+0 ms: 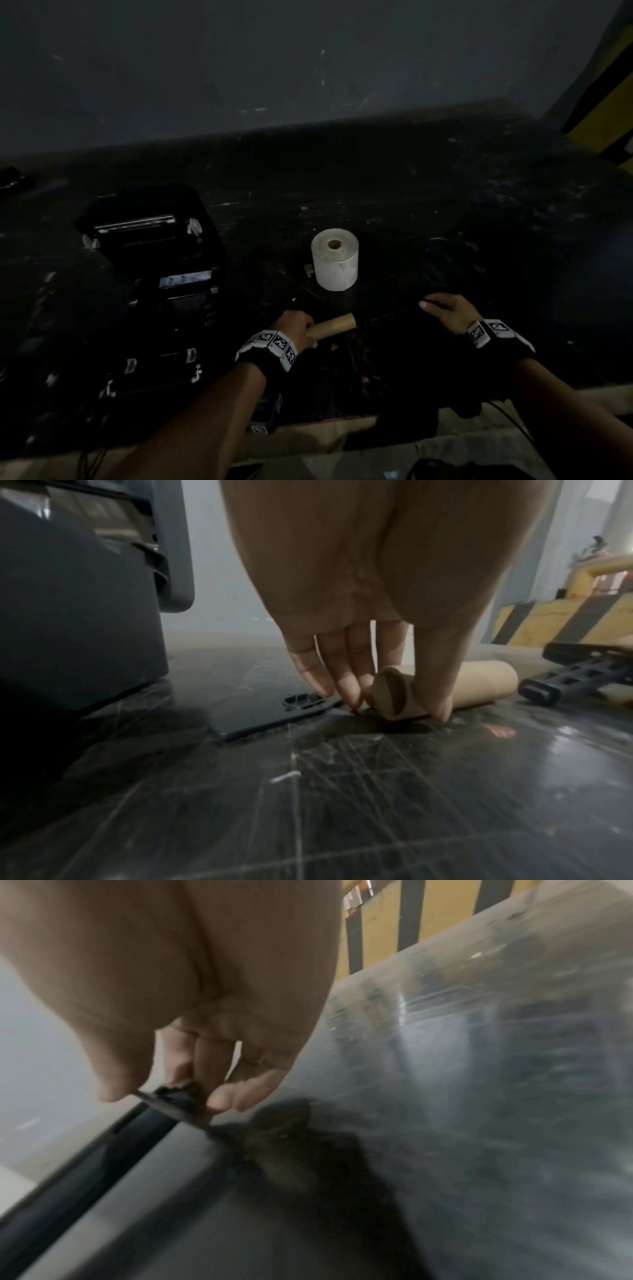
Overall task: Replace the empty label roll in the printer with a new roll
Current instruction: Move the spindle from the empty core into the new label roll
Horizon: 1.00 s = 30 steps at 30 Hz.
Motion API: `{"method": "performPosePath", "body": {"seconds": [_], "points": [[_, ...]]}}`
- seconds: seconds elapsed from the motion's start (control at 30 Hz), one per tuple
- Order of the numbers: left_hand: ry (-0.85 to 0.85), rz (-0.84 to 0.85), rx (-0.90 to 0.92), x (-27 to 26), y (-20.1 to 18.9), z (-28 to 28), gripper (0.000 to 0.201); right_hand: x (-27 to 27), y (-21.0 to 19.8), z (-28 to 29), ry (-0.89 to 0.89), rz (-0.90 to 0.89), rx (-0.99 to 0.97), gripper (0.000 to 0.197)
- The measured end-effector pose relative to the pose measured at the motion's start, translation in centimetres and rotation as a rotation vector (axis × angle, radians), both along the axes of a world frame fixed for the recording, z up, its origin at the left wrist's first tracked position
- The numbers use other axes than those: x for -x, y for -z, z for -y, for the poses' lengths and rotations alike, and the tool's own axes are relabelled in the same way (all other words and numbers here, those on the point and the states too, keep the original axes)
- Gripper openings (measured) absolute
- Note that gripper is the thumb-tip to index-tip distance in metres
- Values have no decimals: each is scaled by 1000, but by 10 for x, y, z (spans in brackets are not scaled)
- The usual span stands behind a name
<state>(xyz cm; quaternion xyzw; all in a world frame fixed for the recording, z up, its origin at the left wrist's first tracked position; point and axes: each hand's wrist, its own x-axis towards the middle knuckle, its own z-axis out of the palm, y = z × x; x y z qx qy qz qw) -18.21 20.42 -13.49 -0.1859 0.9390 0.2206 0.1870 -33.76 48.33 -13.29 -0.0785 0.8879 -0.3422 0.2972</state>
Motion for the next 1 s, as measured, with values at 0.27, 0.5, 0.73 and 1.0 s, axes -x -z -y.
{"method": "performPosePath", "body": {"seconds": [0.27,0.5,0.73,1.0], "points": [[26,35,3,4,-1,3,46,-1,-9,5,-55,-101,-129,45],[-52,-149,-127,14,-13,10,44,13,-64,61,-206,-364,-75,50],[-107,-126,-152,33,-43,22,68,15,-80,169,-609,-466,-303,91],[-165,-161,-178,34,-57,28,65,18,-59,185,-562,-385,-345,85]]}}
